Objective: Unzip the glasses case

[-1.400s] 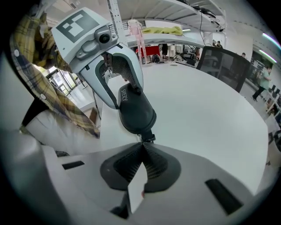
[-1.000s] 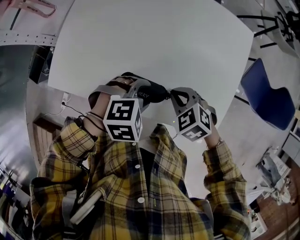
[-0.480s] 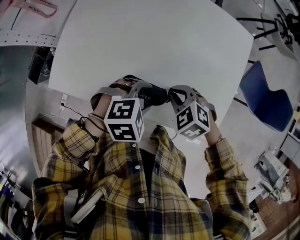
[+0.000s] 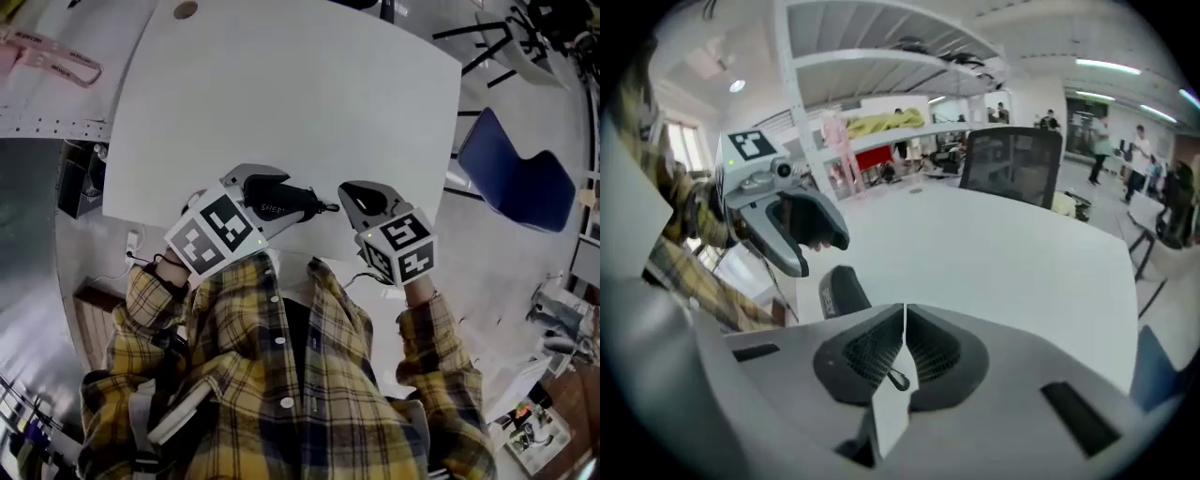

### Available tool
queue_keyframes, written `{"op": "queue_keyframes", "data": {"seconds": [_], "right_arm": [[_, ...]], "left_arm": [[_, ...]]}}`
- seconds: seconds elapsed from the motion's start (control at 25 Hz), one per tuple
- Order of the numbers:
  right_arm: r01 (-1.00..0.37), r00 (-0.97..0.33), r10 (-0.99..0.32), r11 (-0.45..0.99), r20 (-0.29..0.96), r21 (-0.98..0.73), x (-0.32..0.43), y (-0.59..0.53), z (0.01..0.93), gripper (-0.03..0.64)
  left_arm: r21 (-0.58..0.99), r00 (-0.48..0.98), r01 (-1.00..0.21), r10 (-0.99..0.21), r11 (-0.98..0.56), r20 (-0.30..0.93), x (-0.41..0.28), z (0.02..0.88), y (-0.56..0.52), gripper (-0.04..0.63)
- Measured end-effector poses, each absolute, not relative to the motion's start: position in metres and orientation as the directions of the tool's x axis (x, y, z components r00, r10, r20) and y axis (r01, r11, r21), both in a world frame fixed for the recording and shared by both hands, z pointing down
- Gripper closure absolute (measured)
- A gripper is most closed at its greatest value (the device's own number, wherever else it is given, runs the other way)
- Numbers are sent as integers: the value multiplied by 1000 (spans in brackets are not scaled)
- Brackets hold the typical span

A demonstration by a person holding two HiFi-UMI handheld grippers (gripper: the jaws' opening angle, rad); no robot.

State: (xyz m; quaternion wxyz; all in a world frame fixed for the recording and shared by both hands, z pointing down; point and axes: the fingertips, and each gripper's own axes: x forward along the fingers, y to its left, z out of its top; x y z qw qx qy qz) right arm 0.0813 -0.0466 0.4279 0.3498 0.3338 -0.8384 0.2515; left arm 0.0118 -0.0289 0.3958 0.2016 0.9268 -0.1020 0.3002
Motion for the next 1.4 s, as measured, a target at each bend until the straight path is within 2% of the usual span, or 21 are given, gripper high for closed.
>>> {"op": "queue_keyframes", "data": {"seconds": [0.24, 0.36, 0.48, 0.72, 1.4], "right_arm": [[-829, -528, -642, 531, 556, -174, 76, -61, 333, 617], [-865, -488, -754, 487, 440, -123, 78, -70, 279, 618], [-879, -470, -811, 464, 349, -107, 78, -71, 232, 618], [-888, -457, -862, 456, 218, -56, 75, -70, 173, 618], [-884, -466, -861, 461, 205, -75, 71, -55, 170, 618]], "left_arm": [[380, 908, -367, -239, -849, 345, 12, 300, -58, 435], [415, 935, -349, -283, -840, 213, 15, 250, -67, 485], [399, 943, -332, -299, -855, 145, 18, 209, -66, 528], [321, 943, -334, -309, -886, 125, 26, 171, -57, 588], [327, 925, -381, -358, -865, 129, 28, 176, -47, 589]]}}
